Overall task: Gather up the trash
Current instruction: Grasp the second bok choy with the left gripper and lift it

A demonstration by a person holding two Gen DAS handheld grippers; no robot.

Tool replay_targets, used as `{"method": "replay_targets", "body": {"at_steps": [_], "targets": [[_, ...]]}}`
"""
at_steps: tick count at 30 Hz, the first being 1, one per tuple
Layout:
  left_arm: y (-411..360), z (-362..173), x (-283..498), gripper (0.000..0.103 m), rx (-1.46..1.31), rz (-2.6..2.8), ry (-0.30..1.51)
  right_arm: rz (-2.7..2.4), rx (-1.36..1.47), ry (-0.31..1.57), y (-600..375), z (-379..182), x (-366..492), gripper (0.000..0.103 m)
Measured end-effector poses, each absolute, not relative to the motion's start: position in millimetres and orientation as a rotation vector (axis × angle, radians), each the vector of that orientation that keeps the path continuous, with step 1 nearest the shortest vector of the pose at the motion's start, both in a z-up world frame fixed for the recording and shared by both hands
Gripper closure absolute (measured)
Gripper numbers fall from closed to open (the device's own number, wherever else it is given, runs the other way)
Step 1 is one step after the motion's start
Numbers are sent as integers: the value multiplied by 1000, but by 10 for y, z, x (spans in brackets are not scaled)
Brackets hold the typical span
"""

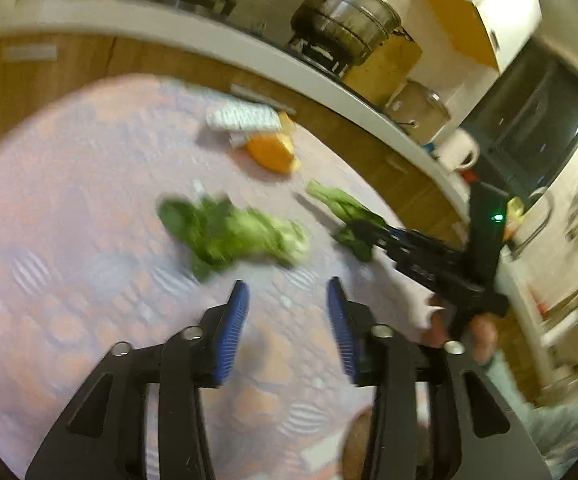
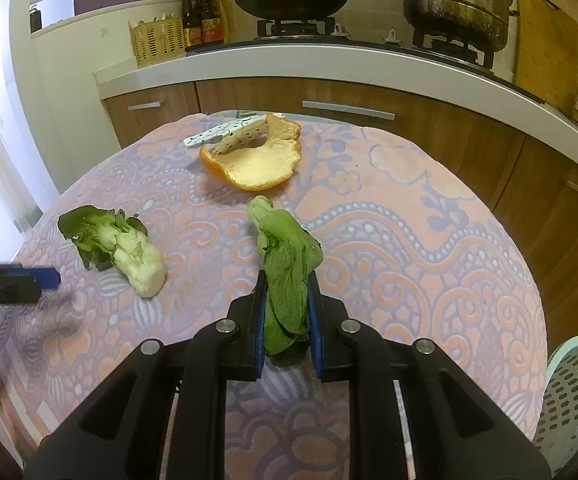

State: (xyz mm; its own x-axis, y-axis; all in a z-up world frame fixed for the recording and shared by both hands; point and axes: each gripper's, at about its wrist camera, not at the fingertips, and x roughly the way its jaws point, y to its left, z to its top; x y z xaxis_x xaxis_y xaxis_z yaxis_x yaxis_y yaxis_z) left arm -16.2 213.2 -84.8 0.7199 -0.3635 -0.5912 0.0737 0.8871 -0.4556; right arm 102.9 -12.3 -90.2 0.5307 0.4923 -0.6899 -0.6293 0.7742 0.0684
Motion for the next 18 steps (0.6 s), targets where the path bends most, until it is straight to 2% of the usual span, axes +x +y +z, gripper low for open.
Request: {"method": "replay_targets", "body": {"at_steps": [1, 3, 8, 11, 15, 18], "targets": [[2132, -786, -139, 27, -367, -217, 723, 676, -199, 759, -120, -905, 1031, 88], [2122, -661, -62, 13, -233, -172, 690, 676, -202, 762, -110, -912, 1037, 88], [2094, -739, 353, 13, 50, -215, 753, 673, -199, 763, -111, -914, 1042, 87], [2188, -845, 601, 15, -16, -292, 810, 669, -202, 770, -106, -923, 1052, 87], [2154, -965, 708, 22, -76, -406, 890, 669, -201, 771, -107, -926, 1049, 87], [2094, -1018, 656, 33, -16, -370, 914, 671, -202, 770, -108, -926, 1050, 87]]}}
